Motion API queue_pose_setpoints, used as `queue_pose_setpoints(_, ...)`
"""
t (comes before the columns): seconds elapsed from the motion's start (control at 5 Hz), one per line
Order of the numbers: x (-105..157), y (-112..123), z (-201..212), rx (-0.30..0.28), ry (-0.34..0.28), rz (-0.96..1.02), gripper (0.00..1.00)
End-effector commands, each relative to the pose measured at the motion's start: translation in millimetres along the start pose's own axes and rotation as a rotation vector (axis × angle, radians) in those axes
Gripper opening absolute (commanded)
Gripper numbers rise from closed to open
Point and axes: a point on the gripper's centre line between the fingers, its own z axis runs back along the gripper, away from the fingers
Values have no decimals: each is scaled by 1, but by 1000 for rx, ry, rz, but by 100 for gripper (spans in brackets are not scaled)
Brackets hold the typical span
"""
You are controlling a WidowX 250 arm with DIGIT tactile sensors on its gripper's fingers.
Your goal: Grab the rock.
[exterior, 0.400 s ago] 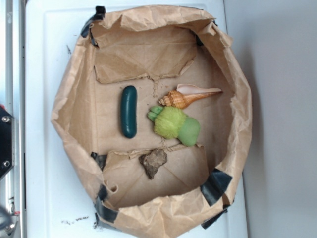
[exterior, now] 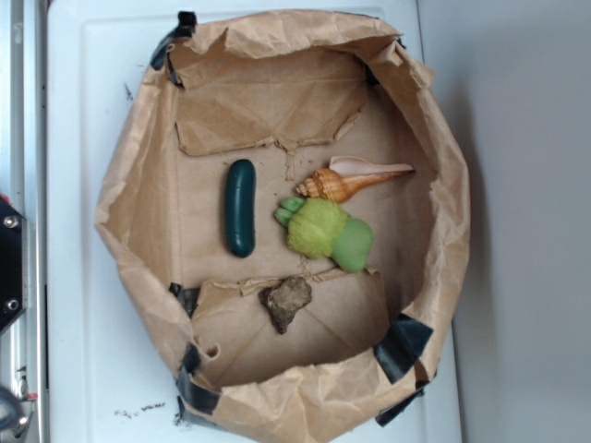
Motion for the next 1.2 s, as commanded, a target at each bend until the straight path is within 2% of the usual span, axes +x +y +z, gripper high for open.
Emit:
queue_pose_setpoints(0.0, 99, 2, 10, -64, 23, 61, 100)
queue_pose_setpoints(0.6, 99, 2, 10, -64, 23, 61, 100)
queue_pose_setpoints(0.8, 123, 15, -24, -49, 182, -114, 100)
queue_pose_setpoints(1.0, 135, 21, -55, -22, 239, -215, 100)
